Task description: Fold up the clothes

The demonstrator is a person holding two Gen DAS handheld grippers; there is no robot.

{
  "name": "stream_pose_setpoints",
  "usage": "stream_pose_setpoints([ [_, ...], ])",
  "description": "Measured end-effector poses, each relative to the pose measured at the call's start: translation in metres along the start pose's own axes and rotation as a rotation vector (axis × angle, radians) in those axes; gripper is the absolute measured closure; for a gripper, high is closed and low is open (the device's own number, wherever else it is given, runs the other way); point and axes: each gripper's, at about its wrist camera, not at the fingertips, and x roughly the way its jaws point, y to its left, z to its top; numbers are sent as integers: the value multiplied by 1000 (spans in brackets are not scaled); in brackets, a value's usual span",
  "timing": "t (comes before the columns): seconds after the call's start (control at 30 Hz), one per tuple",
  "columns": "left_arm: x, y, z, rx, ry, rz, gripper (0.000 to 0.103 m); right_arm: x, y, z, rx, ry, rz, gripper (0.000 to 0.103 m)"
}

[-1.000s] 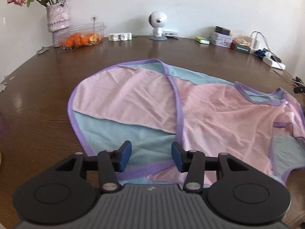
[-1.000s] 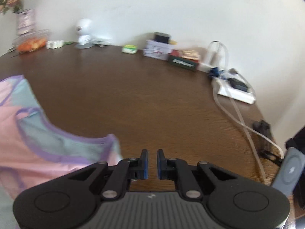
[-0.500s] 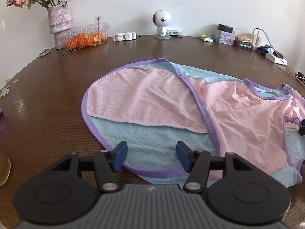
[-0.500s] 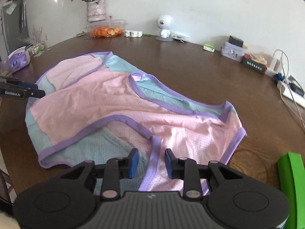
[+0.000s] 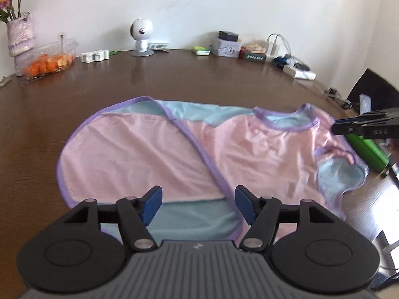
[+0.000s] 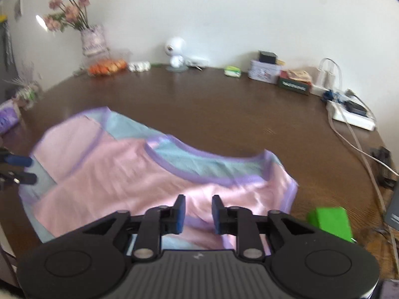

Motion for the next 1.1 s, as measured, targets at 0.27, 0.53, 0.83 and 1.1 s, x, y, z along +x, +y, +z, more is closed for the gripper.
stream_pose_setpoints([
  [0.27,15,-22,-17,38,70,-86,41,128,16,57,144,107,99,74],
  [0.53,8,-1,-31,-28,65,-84,54,117,-18,58,213,24,-43,97],
  [0.83,5,16,-32,-25,33,-103,53,92,53,62,-105,31,66,70],
  [1.1,3,6,-39,52,31,-44,86,185,138,84,-326,128,89,72],
])
